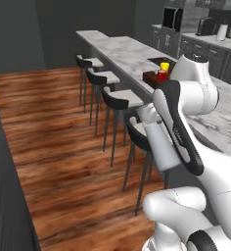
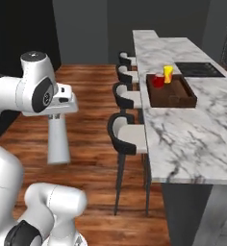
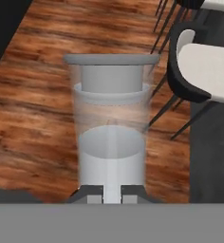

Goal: There is a tray on the dining counter. Grab the cup, mug, and pitcher and place them on the tray. The pitcher may be placed next to the tray if it cannot fit the tray.

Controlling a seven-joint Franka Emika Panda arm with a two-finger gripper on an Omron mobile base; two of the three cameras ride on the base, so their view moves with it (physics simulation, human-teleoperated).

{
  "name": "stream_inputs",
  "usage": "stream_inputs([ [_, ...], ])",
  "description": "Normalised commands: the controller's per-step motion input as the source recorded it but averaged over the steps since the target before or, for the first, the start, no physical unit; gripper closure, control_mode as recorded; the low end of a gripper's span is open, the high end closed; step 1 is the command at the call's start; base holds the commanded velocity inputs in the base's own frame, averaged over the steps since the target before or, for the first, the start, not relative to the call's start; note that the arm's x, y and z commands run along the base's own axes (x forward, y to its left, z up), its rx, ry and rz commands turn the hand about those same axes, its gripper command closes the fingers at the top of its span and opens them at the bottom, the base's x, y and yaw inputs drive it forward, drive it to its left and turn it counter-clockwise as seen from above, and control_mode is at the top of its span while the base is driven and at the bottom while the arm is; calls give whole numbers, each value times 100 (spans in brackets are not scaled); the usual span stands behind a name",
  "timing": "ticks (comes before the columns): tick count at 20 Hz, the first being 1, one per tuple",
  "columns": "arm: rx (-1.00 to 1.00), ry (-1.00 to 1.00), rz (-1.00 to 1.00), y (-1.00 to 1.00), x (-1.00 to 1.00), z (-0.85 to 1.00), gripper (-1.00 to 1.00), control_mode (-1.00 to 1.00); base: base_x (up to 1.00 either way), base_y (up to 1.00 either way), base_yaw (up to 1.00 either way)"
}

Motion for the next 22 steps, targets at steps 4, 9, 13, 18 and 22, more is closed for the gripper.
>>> stream_inputs([
  [4,0,0,0,0,0,0,100,100,77,29,-16],
  [9,0,0,0,0,0,0,100,100,68,50,-13],
  [13,0,0,0,0,0,0,100,100,67,67,-10],
  [18,0,0,0,0,0,0,100,100,60,67,-9],
  [22,0,0,0,0,0,0,100,100,60,44,-16],
])
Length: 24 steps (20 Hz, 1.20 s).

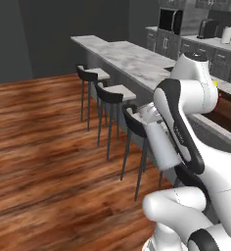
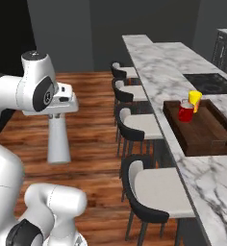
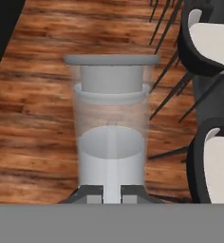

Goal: There is a tray on the dining counter. Grab the cup, mug, and pitcher and place them on the tray. The pitcher may be placed next to the tray if it cannot fit the tray.

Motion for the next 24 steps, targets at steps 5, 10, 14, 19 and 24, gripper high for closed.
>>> stream_inputs([
  [5,0,0,0,0,0,0,100,100,46,27,-32],
  [10,0,0,0,0,0,0,100,100,25,21,-45],
  [14,0,0,0,0,0,0,100,100,16,30,-50],
  [19,0,0,0,0,0,0,100,100,16,47,-49],
  [24,0,0,0,0,0,0,100,100,12,64,-47],
])
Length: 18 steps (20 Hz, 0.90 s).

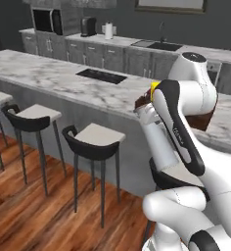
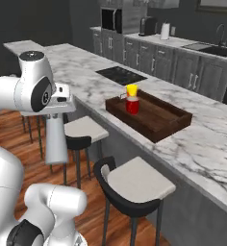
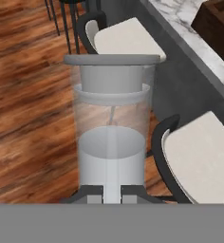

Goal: There is a tray on the dining counter. Grab the cup, mug, and pitcher and place them on the tray. The pitcher may be placed next to the tray if it cannot fit the tray.

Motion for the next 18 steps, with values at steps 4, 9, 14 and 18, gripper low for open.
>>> stream_inputs([
  [4,0,0,0,0,0,0,100,100,2,69,-48],
  [9,0,0,0,0,0,0,100,100,0,67,-48],
  [14,0,0,0,0,0,0,100,100,0,65,-48],
  [18,0,0,0,0,0,0,100,100,0,64,-48],
])
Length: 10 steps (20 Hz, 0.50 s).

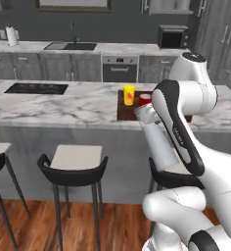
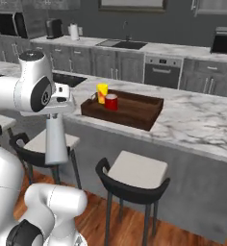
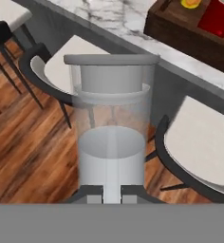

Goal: There is a tray on the dining counter. Grab the cup, mug, and pitcher and place them on the tray. The pitcher may be placed next to the tray if it cannot fit the tray.

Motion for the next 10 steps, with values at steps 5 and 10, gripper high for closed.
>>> stream_inputs([
  [5,0,0,0,0,0,0,100,100,0,56,-46],
  [10,0,0,0,0,0,0,100,100,0,42,-40],
])
